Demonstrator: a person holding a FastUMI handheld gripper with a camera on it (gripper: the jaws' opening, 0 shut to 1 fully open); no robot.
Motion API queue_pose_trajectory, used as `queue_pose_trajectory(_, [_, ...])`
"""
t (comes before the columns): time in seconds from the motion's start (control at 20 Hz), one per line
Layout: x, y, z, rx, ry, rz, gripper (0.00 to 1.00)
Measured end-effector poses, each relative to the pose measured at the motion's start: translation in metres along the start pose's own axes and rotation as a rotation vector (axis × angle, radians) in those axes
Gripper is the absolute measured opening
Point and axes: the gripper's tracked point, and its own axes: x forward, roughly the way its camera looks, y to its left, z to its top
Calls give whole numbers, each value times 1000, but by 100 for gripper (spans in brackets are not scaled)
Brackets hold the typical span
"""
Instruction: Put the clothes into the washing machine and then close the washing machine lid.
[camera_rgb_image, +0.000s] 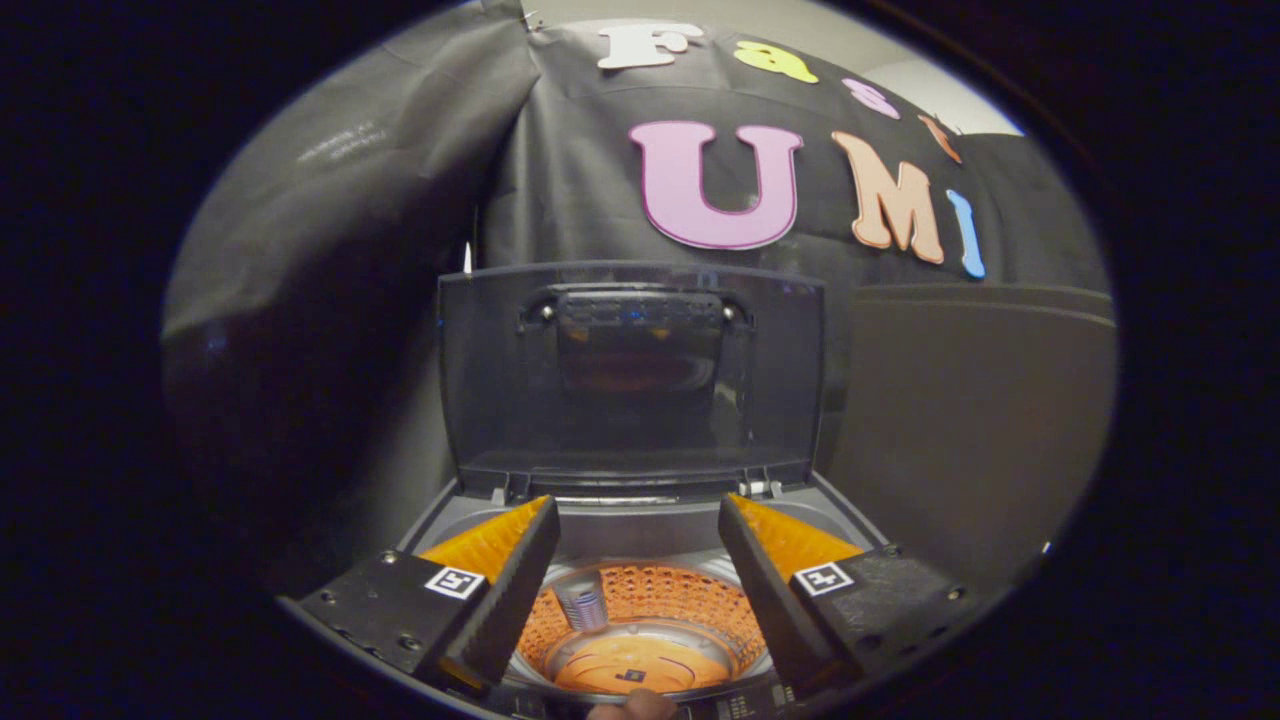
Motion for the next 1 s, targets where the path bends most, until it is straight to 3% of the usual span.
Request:
queue_pose_trajectory(0.35, [-28,0,98,-3,-83,11,97])
queue_pose_trajectory(0.65, [-31,-1,157,8,-134,46,97])
queue_pose_trajectory(0.75, [-33,-14,182,25,-175,14,97])
queue_pose_trajectory(1.0, [1,-25,217,121,-210,15,96])
